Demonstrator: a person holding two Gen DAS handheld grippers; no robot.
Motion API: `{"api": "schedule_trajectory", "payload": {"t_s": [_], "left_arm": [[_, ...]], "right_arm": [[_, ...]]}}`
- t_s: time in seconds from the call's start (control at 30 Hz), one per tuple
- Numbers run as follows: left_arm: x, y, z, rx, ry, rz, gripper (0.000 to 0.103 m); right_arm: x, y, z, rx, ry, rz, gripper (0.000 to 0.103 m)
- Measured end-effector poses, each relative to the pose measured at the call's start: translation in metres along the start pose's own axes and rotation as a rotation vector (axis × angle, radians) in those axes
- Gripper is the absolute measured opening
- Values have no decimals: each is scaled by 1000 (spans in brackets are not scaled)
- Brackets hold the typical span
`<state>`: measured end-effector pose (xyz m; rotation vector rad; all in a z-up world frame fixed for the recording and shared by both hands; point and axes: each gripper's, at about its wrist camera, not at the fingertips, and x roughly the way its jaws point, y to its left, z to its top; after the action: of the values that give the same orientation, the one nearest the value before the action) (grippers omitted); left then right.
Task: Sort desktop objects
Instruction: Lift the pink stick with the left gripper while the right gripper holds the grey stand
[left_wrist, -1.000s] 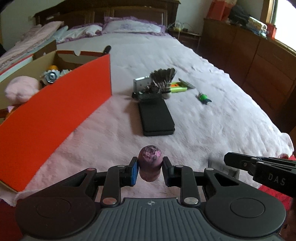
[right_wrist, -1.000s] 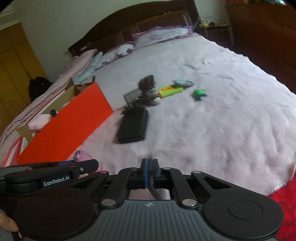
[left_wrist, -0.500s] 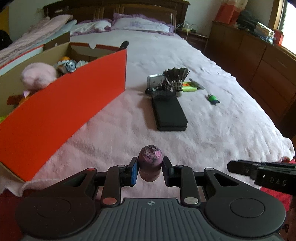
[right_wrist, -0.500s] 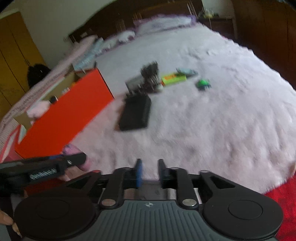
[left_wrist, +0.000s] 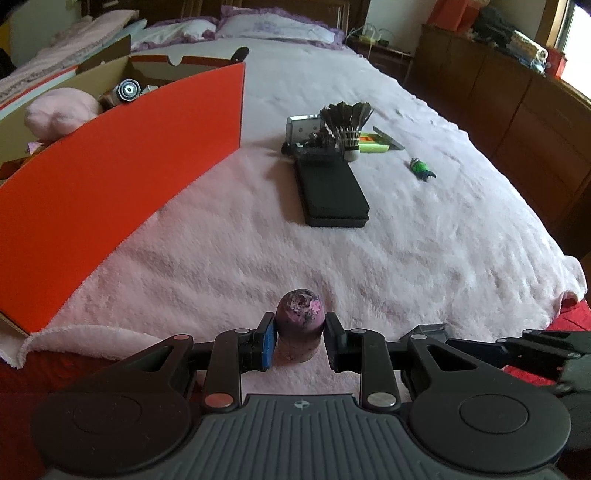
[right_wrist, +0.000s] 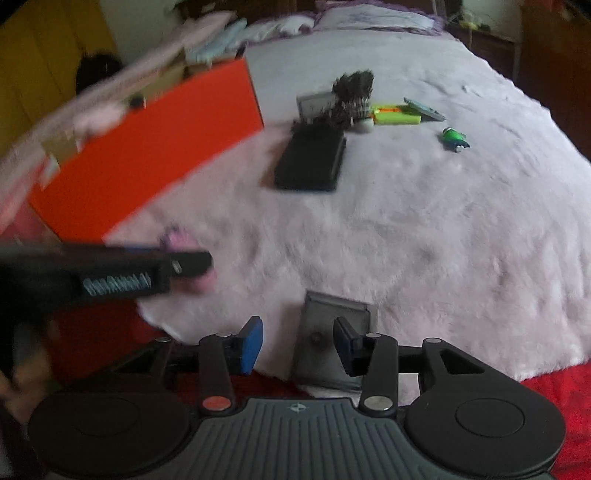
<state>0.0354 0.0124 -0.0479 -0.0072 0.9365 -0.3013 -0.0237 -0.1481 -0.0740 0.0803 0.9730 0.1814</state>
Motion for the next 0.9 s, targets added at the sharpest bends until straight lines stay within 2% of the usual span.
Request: {"api": "schedule_trajectory", "payload": {"t_s": [0.1, 0.2, 0.43, 0.5, 0.6, 0.67, 0.7, 0.8, 0.9], "left_arm": [[0, -1, 0, 3, 2, 2, 28], [0, 1, 0, 5, 2, 0, 28], [2, -2, 0, 14, 7, 3, 28], [2, -1, 0, 13, 7, 2, 28], [2, -2, 0, 16, 7, 4, 28], [1, -4, 0, 18, 4, 4, 28], [1, -4, 0, 18, 2, 3, 28], [-4, -4, 3, 14, -9, -3, 28], [-8, -5, 6, 10, -22, -10, 28]], "right_arm": [[-1, -3, -1, -7, -4, -60, 40], [-9, -21, 1, 70, -24, -58, 32], [-8, -55, -3, 180, -18, -76, 33], [-4, -54, -4, 153, -13, -85, 39], [1, -47, -5, 84, -13, -114, 39], [1, -42, -5, 49, -25, -129, 33], [-1, -42, -5, 54, -37, -123, 27], [-13, -43, 1, 86, -86, -101, 18], [-26, -45, 10, 123, -138, -65, 18]]}}
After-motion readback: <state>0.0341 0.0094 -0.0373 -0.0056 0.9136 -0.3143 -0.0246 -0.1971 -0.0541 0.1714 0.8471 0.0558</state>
